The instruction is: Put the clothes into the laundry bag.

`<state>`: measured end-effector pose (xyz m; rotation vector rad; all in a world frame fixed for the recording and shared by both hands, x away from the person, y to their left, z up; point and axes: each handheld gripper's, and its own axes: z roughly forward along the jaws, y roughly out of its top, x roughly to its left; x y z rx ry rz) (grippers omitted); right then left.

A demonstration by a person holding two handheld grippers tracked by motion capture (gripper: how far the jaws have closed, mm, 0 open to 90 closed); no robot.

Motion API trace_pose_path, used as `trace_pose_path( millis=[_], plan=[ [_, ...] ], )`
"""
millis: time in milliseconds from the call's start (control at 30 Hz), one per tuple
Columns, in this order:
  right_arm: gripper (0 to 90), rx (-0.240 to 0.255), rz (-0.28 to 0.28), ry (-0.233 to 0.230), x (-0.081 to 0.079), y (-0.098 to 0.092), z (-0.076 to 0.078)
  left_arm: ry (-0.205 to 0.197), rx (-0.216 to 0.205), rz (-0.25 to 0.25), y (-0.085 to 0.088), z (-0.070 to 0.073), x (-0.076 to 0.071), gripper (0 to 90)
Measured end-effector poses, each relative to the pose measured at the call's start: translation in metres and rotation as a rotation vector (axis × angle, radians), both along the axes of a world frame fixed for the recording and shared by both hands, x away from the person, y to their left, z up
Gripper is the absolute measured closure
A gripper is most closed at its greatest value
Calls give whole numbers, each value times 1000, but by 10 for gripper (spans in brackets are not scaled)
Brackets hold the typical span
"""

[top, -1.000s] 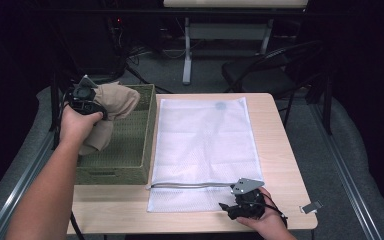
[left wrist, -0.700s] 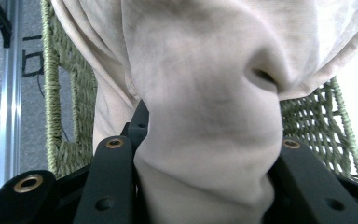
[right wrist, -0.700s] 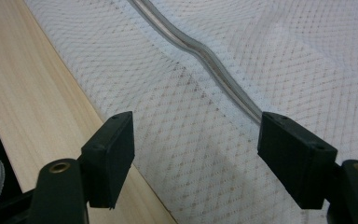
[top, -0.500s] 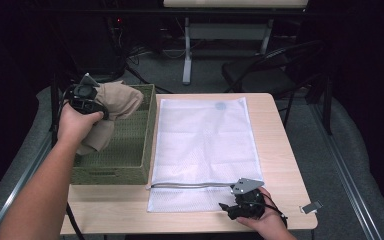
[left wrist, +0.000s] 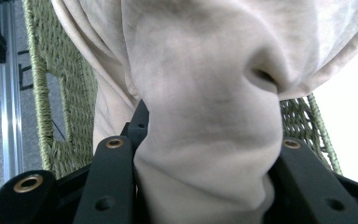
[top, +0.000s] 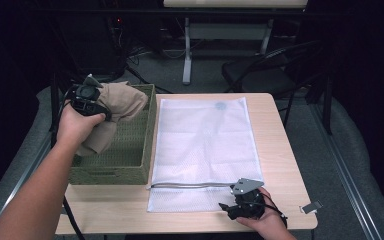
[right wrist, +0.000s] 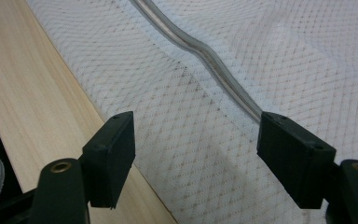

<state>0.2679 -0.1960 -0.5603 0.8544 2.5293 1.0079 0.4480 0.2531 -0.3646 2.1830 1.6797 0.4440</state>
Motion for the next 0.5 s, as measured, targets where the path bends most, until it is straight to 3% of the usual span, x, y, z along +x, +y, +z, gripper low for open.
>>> trace_pose_path(
  millis=[100,133,500],
  plan=[
    [279,-4,0,-1,0,0,0,0,2,-12,-2,2,-3,587],
    [280,21,-9,-3,-1,1,-2,-5,3,-16,-3,2,-3,587],
    [299,1,-8,5,0,-1,0,-6,8,-58,-10,6,-12,587]
  ],
)
